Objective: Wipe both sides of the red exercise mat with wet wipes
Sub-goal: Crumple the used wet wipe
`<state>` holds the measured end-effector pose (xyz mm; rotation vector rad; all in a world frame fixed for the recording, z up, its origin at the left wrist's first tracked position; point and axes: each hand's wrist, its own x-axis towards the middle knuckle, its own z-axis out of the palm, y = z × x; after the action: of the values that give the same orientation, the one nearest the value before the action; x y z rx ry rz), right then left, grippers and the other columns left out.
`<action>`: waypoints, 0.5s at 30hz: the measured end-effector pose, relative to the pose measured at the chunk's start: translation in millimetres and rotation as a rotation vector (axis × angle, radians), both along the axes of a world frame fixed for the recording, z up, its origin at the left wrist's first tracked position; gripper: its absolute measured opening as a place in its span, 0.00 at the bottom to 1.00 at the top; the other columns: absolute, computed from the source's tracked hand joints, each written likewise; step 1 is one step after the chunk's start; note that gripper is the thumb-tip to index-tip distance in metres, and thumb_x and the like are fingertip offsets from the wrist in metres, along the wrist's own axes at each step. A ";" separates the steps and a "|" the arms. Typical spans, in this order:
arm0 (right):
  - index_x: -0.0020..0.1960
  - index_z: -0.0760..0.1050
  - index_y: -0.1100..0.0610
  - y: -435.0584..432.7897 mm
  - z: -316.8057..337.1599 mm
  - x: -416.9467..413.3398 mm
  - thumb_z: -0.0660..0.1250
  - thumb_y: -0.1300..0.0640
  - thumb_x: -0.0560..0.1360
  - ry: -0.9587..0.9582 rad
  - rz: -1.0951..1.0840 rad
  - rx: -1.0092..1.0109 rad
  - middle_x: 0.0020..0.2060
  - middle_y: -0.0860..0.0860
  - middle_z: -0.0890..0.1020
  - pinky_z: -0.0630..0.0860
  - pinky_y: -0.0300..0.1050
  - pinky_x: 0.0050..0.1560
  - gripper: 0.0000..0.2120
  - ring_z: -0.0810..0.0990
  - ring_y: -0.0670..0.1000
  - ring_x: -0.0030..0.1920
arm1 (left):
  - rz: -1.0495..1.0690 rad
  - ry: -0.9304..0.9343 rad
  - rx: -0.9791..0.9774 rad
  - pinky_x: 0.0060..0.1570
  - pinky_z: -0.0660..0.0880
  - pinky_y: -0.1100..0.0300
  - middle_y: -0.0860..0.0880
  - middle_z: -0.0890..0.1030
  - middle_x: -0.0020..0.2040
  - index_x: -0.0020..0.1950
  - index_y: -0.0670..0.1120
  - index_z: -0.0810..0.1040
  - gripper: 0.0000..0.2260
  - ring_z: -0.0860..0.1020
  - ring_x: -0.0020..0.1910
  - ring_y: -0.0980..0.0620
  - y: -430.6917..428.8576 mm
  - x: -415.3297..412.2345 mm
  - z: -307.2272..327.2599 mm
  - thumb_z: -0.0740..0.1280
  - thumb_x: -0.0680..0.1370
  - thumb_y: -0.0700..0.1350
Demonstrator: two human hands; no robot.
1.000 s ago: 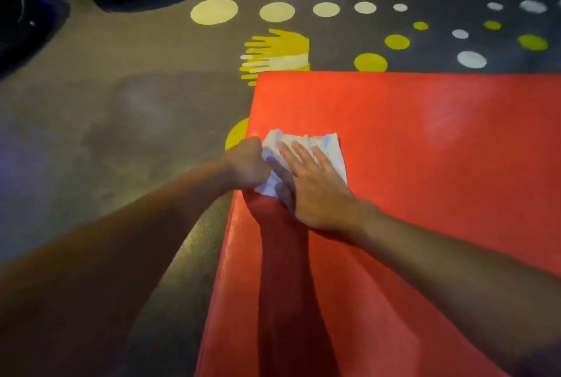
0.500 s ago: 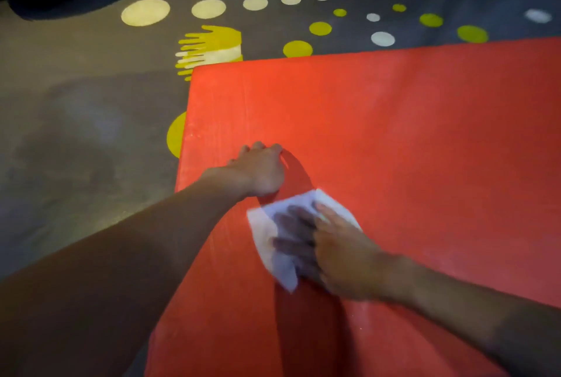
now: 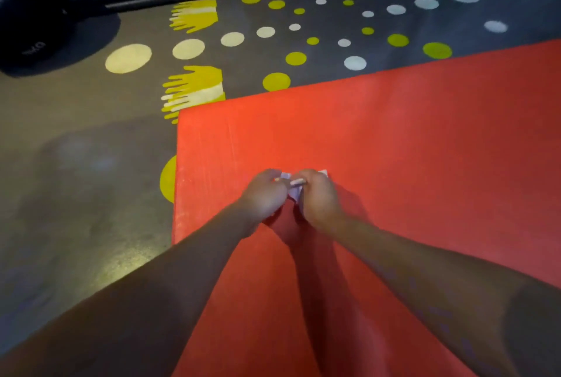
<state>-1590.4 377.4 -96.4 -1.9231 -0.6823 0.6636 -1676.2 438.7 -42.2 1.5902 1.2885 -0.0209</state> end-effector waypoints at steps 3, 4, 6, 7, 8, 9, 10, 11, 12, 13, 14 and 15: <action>0.38 0.76 0.56 12.8 72.0 1.1 0.62 0.71 0.71 0.376 -0.176 0.045 0.29 0.55 0.77 0.70 0.38 0.23 0.11 0.75 0.48 0.25 | 0.214 -0.203 -0.309 0.47 0.75 0.45 0.49 0.76 0.43 0.48 0.52 0.77 0.07 0.72 0.43 0.47 -6.4 7.1 64.1 0.60 0.80 0.50; 0.39 0.75 0.57 13.1 105.5 2.9 0.61 0.73 0.72 0.440 -0.207 0.082 0.27 0.55 0.76 0.67 0.35 0.19 0.13 0.73 0.46 0.21 | 0.254 -0.249 -0.387 0.48 0.77 0.41 0.48 0.76 0.44 0.50 0.52 0.77 0.08 0.74 0.42 0.46 -7.7 9.4 90.8 0.59 0.80 0.52; 0.39 0.75 0.56 15.7 177.3 5.1 0.59 0.73 0.73 0.499 -0.240 0.111 0.26 0.55 0.75 0.64 0.33 0.21 0.13 0.71 0.47 0.19 | 0.275 -0.321 -0.507 0.44 0.79 0.44 0.46 0.76 0.41 0.48 0.51 0.77 0.10 0.77 0.37 0.46 -8.7 14.6 150.1 0.59 0.81 0.54; 0.39 0.74 0.56 18.1 207.1 5.8 0.58 0.72 0.74 0.529 -0.259 0.132 0.27 0.55 0.74 0.65 0.34 0.24 0.14 0.71 0.48 0.21 | 0.273 -0.353 -0.542 0.40 0.79 0.48 0.46 0.77 0.38 0.46 0.50 0.77 0.11 0.77 0.34 0.46 -10.5 16.4 179.4 0.59 0.81 0.53; 0.38 0.73 0.56 20.4 238.7 6.2 0.56 0.72 0.75 0.544 -0.287 0.166 0.29 0.56 0.74 0.66 0.37 0.27 0.15 0.71 0.50 0.24 | 0.273 -0.383 -0.552 0.37 0.79 0.52 0.46 0.77 0.36 0.45 0.49 0.77 0.11 0.77 0.32 0.47 -11.9 18.4 209.2 0.59 0.82 0.51; 0.37 0.72 0.56 22.2 268.4 7.3 0.54 0.73 0.74 0.557 -0.324 0.194 0.31 0.59 0.75 0.68 0.40 0.31 0.16 0.72 0.52 0.28 | 0.272 -0.410 -0.546 0.35 0.78 0.56 0.47 0.78 0.34 0.45 0.49 0.77 0.11 0.77 0.31 0.48 -12.9 20.5 240.6 0.59 0.83 0.49; 0.37 0.72 0.56 21.8 300.9 8.8 0.53 0.73 0.73 0.573 -0.353 0.209 0.34 0.61 0.76 0.70 0.44 0.34 0.16 0.74 0.54 0.33 | 0.279 -0.438 -0.535 0.32 0.78 0.59 0.48 0.79 0.33 0.46 0.48 0.77 0.10 0.78 0.29 0.50 -13.8 23.1 273.6 0.59 0.83 0.47; 0.36 0.72 0.56 20.9 337.8 11.3 0.52 0.73 0.71 0.588 -0.379 0.216 0.37 0.62 0.76 0.71 0.47 0.38 0.16 0.75 0.56 0.36 | 0.274 -0.448 -0.518 0.29 0.77 0.61 0.49 0.79 0.31 0.47 0.47 0.77 0.09 0.78 0.27 0.53 -14.8 26.6 311.2 0.59 0.83 0.44; 0.36 0.72 0.56 18.9 367.3 13.0 0.52 0.73 0.70 0.599 -0.383 0.224 0.38 0.62 0.77 0.73 0.48 0.40 0.16 0.77 0.57 0.39 | 0.261 -0.459 -0.500 0.27 0.77 0.62 0.50 0.80 0.29 0.47 0.46 0.77 0.09 0.79 0.26 0.54 -16.6 29.5 339.8 0.58 0.84 0.42; 0.36 0.72 0.56 15.2 399.9 16.7 0.53 0.72 0.70 0.598 -0.365 0.210 0.38 0.62 0.77 0.73 0.46 0.40 0.15 0.77 0.57 0.38 | 0.231 -0.453 -0.483 0.26 0.77 0.61 0.50 0.80 0.28 0.47 0.46 0.77 0.09 0.79 0.25 0.55 -19.1 32.7 373.7 0.59 0.83 0.40; 0.37 0.72 0.57 8.4 435.8 20.5 0.54 0.71 0.72 0.605 -0.336 0.196 0.35 0.59 0.77 0.73 0.41 0.36 0.13 0.77 0.55 0.36 | 0.206 -0.435 -0.464 0.25 0.78 0.60 0.50 0.80 0.28 0.46 0.45 0.77 0.09 0.79 0.24 0.55 -21.0 36.2 406.9 0.59 0.83 0.39; 0.39 0.72 0.57 1.4 479.3 28.8 0.56 0.69 0.73 0.595 -0.317 0.187 0.33 0.56 0.75 0.69 0.36 0.31 0.11 0.75 0.54 0.32 | 0.171 -0.400 -0.438 0.25 0.78 0.59 0.50 0.79 0.28 0.46 0.45 0.77 0.08 0.78 0.24 0.54 -23.5 43.2 448.8 0.60 0.82 0.38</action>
<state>-1561.6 378.8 382.9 -1.5028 -0.0583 0.8766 -1632.9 415.2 406.6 1.0428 1.0150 0.1108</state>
